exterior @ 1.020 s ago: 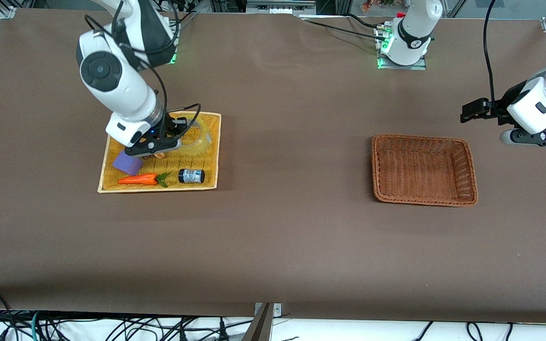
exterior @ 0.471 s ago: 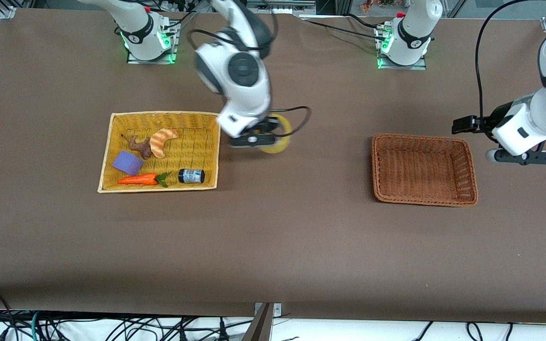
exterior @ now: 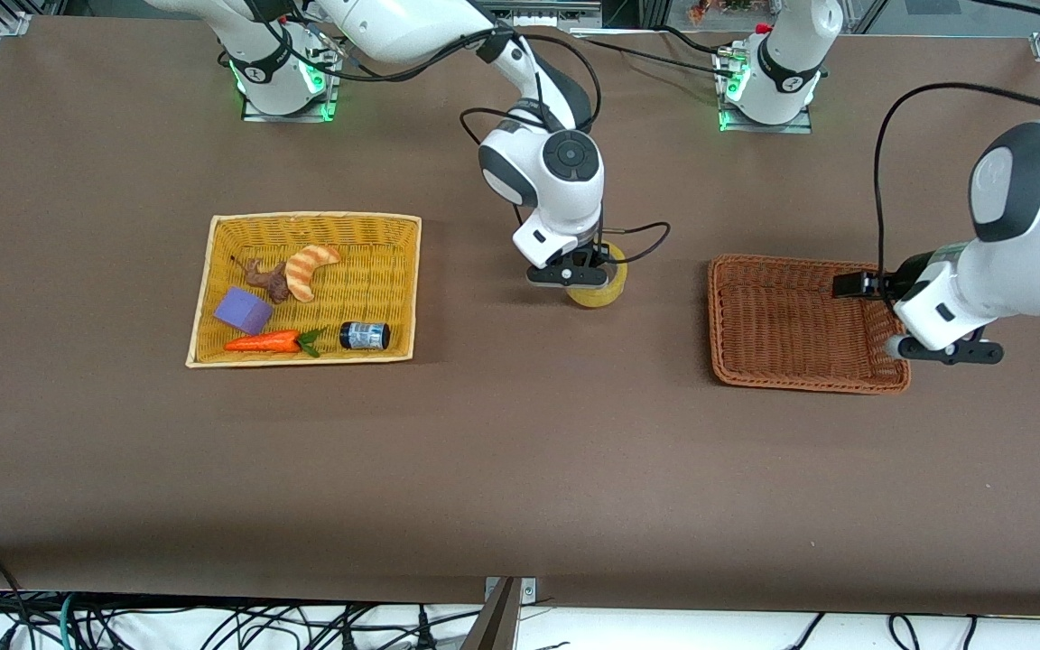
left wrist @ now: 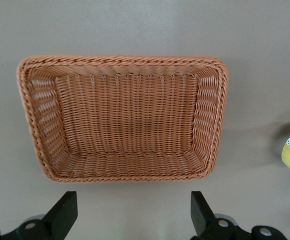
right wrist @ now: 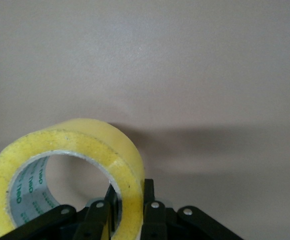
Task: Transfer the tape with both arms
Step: 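Carry the tape toward the brown basket while the left gripper reaches it, then grasp the tape with the left gripper while the right gripper releases it, then lower the tape into the brown basket with the left gripper while the right gripper retracts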
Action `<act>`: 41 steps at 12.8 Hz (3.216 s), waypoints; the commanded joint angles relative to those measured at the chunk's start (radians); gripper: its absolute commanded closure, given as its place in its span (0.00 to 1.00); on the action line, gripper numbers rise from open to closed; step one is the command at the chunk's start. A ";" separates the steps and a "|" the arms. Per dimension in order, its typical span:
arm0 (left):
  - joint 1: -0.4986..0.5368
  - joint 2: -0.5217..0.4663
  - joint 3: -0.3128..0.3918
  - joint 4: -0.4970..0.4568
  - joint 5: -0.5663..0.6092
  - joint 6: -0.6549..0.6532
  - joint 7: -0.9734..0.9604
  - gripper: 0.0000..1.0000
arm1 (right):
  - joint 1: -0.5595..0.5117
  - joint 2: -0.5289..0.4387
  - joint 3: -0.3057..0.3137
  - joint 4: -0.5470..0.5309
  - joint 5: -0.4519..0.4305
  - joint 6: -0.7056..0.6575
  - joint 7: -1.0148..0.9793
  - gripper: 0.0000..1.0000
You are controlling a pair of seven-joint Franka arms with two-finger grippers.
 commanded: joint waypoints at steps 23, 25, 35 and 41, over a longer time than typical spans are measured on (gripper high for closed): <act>-0.223 0.182 -0.297 -0.252 -0.010 0.599 -0.672 0.00 | -0.378 -0.486 -0.112 -0.045 0.134 -0.521 -0.643 0.00; -0.251 0.181 -0.300 -0.295 -0.010 0.656 -0.702 0.00 | -0.389 -0.617 -0.181 -0.163 0.159 -0.548 -0.785 0.00; -0.271 0.168 -0.328 -0.481 0.062 0.869 -0.717 0.10 | -0.739 -0.834 -0.016 -0.386 0.016 -0.523 -0.976 0.00; -0.265 0.194 -0.323 -0.466 0.147 0.875 -0.800 1.00 | -0.773 -0.842 -0.020 -0.366 -0.015 -0.532 -1.011 0.00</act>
